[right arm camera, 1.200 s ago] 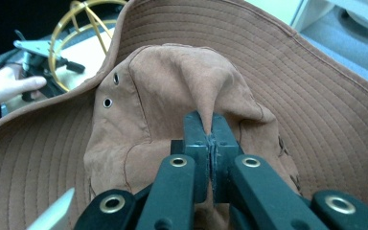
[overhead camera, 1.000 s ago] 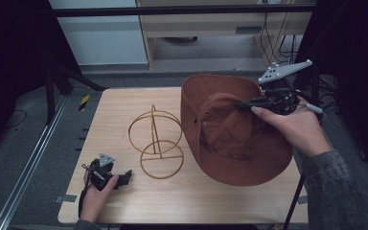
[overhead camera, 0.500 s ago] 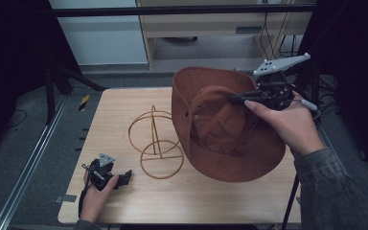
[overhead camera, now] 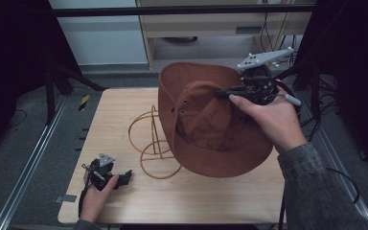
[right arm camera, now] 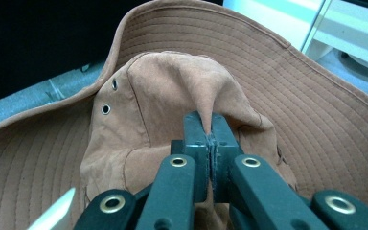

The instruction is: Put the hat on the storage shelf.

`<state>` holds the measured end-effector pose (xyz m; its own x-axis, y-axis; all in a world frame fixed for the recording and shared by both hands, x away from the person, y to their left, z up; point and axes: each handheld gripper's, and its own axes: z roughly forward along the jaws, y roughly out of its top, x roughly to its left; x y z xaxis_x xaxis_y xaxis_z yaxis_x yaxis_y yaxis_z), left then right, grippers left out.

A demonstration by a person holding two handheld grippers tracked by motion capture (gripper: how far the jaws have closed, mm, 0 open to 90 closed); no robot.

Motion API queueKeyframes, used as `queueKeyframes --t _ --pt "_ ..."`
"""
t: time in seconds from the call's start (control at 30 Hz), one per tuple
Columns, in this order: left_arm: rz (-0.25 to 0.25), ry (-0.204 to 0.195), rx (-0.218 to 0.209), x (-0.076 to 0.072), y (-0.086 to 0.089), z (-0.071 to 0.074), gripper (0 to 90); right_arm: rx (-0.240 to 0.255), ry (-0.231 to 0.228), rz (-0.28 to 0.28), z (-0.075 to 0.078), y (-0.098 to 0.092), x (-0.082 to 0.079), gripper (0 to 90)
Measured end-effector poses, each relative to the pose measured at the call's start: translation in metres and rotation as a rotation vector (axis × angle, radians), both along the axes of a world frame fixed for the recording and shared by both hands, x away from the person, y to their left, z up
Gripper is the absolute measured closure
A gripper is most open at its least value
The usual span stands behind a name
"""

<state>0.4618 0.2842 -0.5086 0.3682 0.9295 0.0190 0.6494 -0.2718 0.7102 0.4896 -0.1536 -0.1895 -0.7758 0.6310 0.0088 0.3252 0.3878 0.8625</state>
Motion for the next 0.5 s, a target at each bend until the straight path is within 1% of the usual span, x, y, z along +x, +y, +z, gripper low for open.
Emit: queueKeyframes --t 0.2,0.23,0.27,0.3,0.4,0.43,0.5 --pt "0.003 -0.002 -0.003 0.0 0.0 0.0 0.0 0.018 -0.013 0.004 0.002 0.011 0.0 89.1" --pt "0.003 -0.002 -0.002 0.0 0.0 0.0 0.0 0.027 -0.02 0.008 0.003 0.017 0.001 89.1" --pt "0.003 -0.002 -0.002 0.0 0.0 0.0 0.0 0.027 -0.02 0.008 0.003 0.017 0.001 89.1" --pt "0.003 -0.002 -0.002 0.0 0.0 0.0 0.0 0.035 -0.022 0.012 0.003 0.022 0.001 89.1" --pt "0.003 -0.002 -0.003 0.0 0.0 0.0 0.0 0.041 -0.024 0.016 0.002 0.027 0.002 89.1" --pt "0.002 -0.002 -0.001 0.0 0.0 0.0 0.0 0.047 -0.025 0.023 0.0 0.034 0.003 89.0" --pt "0.002 -0.002 -0.002 0.0 0.0 0.0 0.0 0.049 -0.024 0.025 0.0 0.039 0.004 89.0"
